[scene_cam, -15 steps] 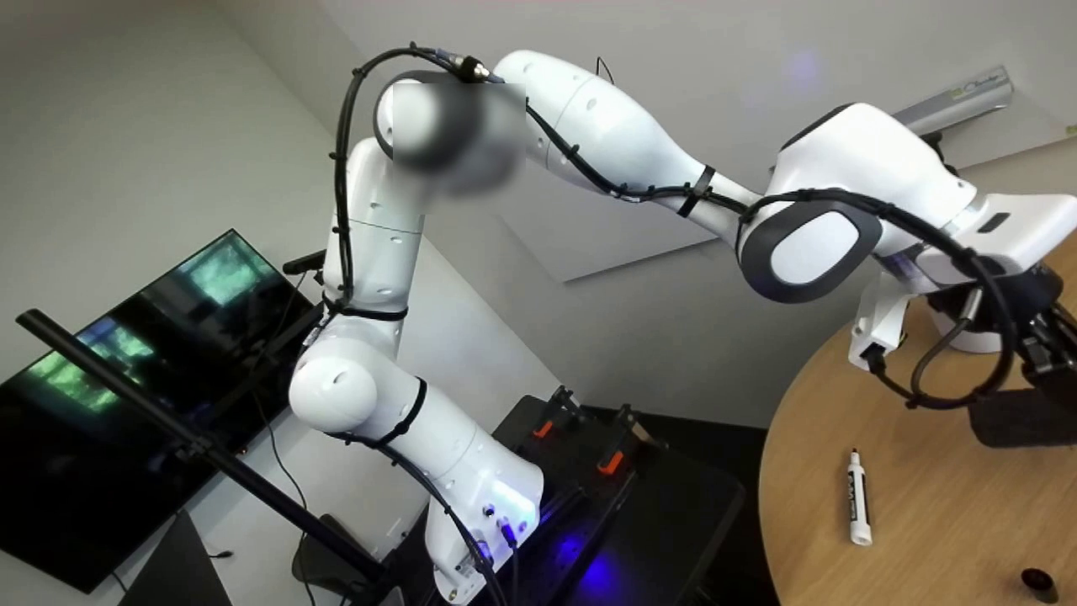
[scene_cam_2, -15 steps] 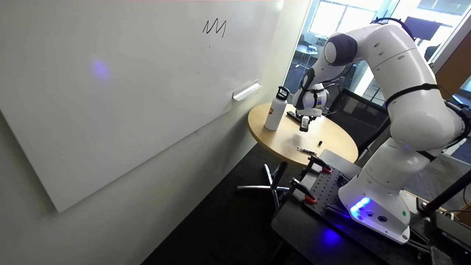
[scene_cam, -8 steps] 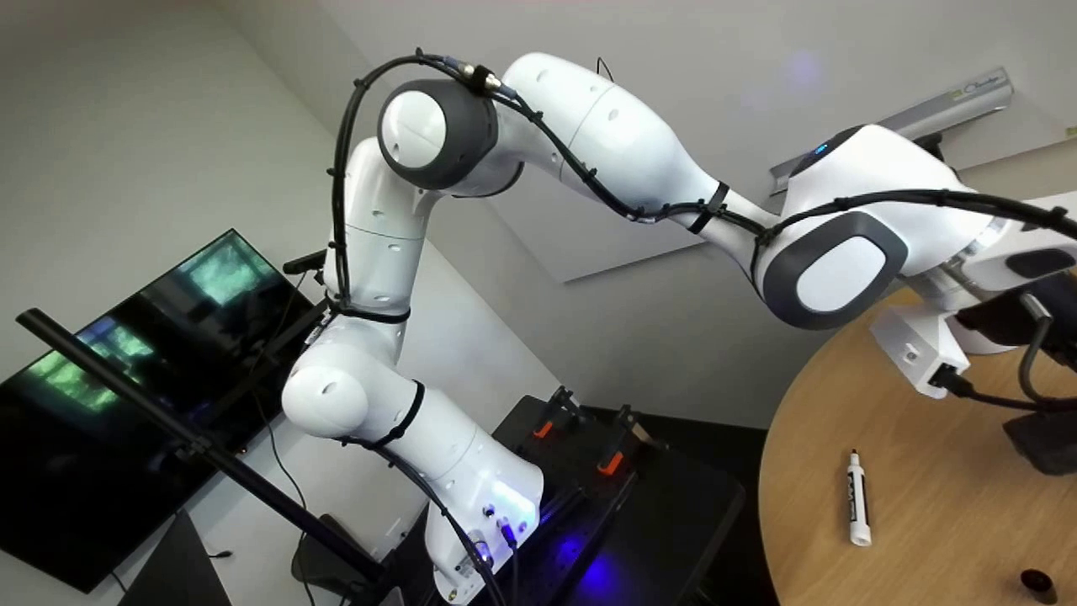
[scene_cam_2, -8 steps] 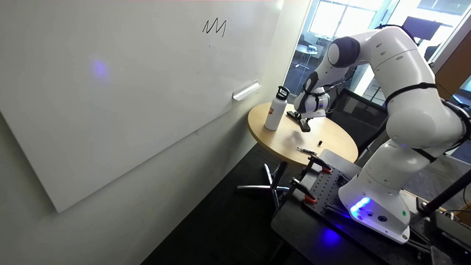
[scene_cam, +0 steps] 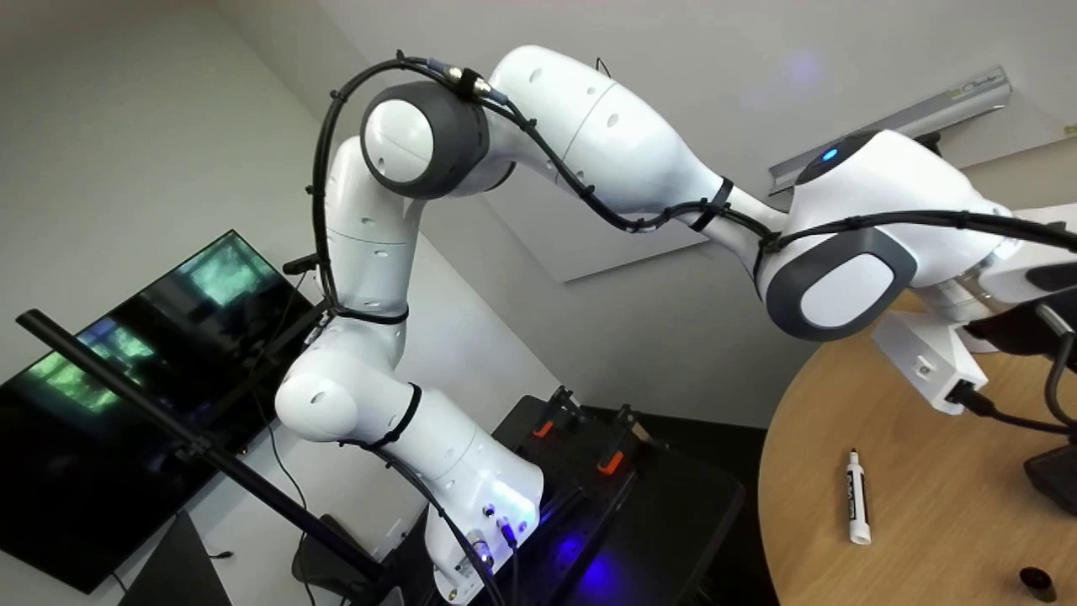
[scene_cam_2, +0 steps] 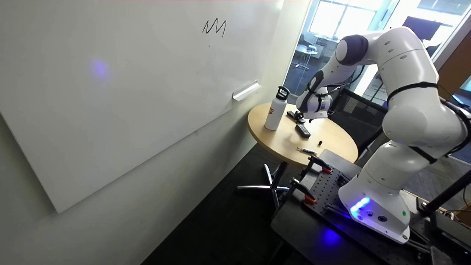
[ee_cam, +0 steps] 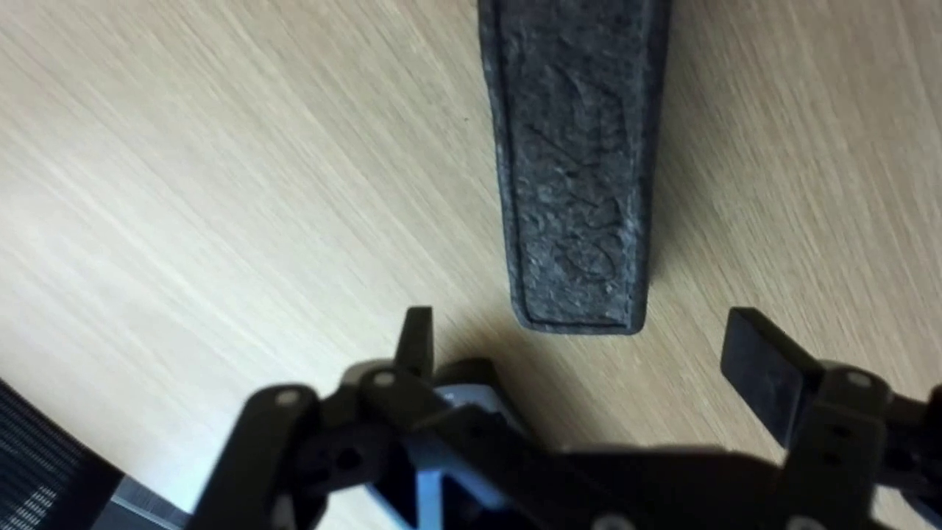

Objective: Move the black eraser to the right

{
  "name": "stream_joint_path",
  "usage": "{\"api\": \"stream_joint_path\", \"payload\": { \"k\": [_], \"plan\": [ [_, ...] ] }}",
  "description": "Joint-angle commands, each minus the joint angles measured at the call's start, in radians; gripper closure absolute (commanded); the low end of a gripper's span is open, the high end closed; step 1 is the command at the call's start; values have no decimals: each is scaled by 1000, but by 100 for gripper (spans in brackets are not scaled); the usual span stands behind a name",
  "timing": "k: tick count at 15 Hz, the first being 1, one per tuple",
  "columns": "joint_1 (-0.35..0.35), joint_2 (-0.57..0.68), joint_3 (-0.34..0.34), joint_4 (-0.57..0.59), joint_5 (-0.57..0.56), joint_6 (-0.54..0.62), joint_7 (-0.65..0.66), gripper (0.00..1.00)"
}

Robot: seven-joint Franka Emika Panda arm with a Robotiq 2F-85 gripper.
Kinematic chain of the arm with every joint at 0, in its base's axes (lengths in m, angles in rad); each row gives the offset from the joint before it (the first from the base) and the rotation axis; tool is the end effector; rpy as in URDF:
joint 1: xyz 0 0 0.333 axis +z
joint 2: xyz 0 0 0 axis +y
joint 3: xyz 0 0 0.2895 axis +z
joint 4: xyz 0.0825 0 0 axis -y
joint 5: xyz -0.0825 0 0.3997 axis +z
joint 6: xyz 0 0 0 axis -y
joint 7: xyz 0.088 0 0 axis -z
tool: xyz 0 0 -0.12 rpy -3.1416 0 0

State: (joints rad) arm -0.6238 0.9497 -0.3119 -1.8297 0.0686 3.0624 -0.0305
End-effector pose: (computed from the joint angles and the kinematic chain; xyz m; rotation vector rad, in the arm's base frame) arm 0.3718 -0.5129 0.0253 2.5636 -1.0947 0.2689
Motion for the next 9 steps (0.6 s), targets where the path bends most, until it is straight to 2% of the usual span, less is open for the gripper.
{"api": "stream_joint_path", "payload": {
  "k": [1,4,6,9],
  "plan": [
    [-17,-189,29,-170,31,-69,15,0],
    [17,-321,-11,-287,56,-151,46,0],
    [38,-408,-23,-370,74,-142,77,0],
    [125,-525,-71,-487,71,-126,143,0]
  ]
}}
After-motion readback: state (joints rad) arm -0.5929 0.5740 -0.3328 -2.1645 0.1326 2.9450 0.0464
